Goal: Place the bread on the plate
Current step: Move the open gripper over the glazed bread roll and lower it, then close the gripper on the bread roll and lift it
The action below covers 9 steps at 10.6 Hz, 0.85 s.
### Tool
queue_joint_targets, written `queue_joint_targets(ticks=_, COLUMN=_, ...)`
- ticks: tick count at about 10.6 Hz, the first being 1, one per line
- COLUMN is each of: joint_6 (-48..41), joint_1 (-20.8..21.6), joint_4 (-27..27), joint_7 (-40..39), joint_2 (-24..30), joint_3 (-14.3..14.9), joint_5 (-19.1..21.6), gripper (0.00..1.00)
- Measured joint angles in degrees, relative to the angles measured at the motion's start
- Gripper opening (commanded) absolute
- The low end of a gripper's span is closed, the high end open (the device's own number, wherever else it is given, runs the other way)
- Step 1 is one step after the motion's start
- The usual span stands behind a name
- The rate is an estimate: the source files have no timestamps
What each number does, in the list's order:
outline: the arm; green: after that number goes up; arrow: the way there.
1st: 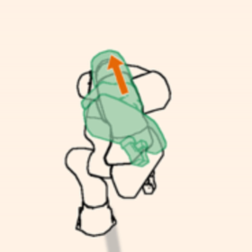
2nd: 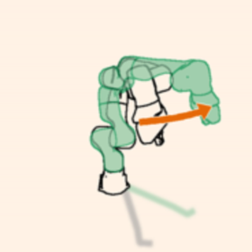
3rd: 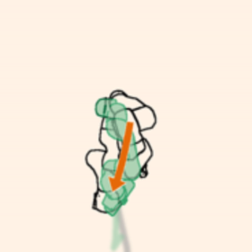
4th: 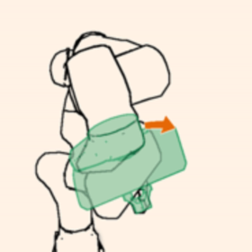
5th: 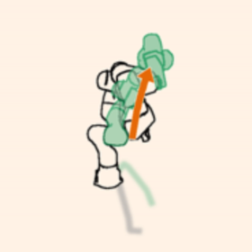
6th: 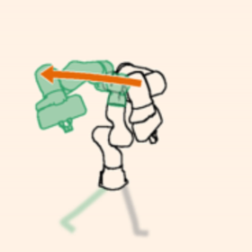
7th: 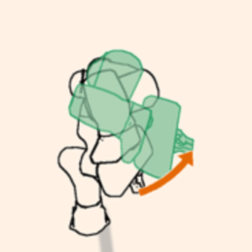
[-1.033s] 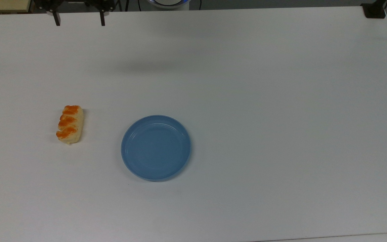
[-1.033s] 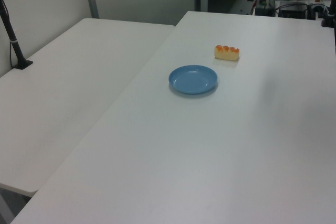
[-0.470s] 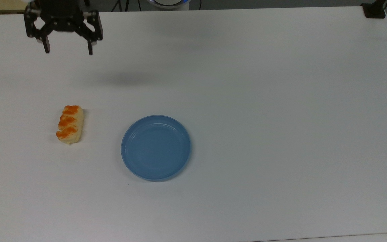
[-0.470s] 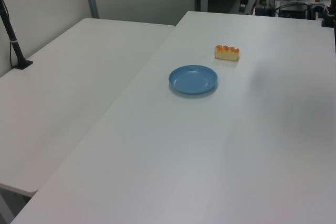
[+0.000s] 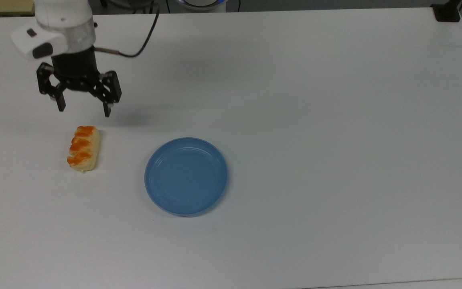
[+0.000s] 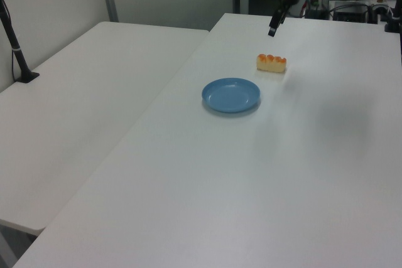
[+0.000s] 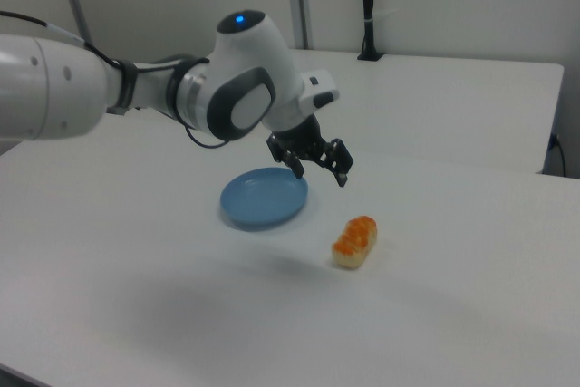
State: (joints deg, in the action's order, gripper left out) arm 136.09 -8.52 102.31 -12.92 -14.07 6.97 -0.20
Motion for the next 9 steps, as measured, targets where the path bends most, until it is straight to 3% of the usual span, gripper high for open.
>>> queue_joint_targets(ticks=9, joint_6=10.08, joint_1=-3.47, joint_4=0.00, joint_7=0.64, joint_2=-10.79, joint_3=0.04, joint_5=-3.69, gripper=1.00)
